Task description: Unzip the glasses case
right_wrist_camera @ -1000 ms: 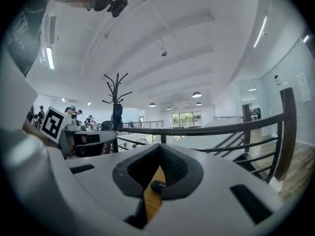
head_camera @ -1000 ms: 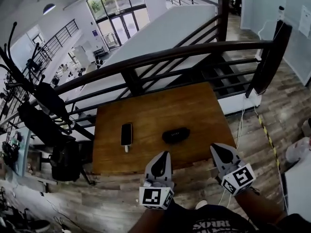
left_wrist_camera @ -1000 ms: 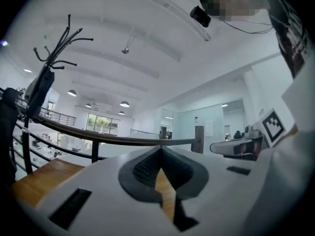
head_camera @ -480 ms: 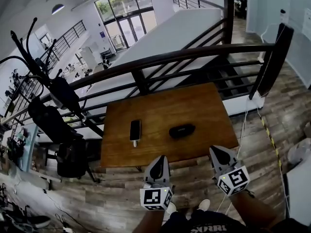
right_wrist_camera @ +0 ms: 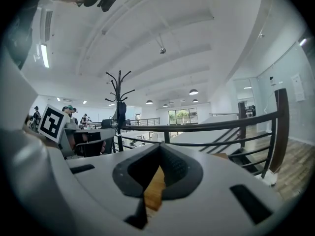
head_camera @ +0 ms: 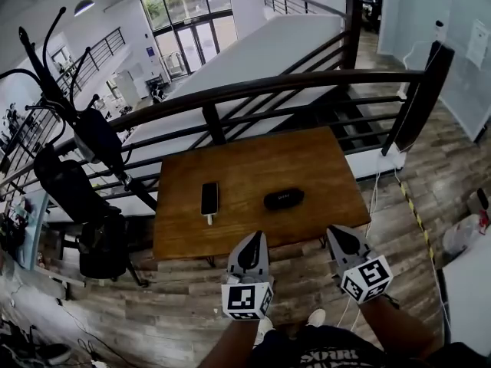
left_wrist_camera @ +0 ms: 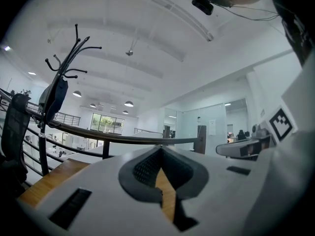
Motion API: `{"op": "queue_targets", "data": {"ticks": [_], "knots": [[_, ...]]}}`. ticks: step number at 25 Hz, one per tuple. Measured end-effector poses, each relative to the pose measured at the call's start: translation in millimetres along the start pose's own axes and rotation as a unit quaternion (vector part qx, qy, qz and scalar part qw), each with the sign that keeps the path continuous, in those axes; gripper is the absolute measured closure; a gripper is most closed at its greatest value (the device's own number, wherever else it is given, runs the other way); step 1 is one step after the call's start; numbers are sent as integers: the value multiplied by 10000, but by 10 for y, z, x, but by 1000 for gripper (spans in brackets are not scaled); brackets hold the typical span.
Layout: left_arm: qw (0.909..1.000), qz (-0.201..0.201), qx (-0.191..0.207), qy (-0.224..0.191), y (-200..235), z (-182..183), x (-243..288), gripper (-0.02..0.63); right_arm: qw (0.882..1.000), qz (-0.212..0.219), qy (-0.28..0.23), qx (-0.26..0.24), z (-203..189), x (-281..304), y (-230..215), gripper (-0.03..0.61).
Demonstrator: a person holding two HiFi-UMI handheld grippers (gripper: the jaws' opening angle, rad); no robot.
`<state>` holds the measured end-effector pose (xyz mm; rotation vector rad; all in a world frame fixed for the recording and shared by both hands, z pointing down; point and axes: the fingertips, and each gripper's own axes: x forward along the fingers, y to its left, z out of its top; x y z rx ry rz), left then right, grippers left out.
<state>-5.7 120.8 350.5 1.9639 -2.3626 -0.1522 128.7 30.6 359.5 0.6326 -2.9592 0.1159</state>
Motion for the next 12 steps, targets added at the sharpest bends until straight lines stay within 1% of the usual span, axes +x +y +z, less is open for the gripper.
{"op": "queue_targets", "data": {"ticks": [12], "knots": [[9996, -282, 5, 68, -141, -27, -205, 609, 9999, 29, 15, -115, 80, -72, 208, 580]]}}
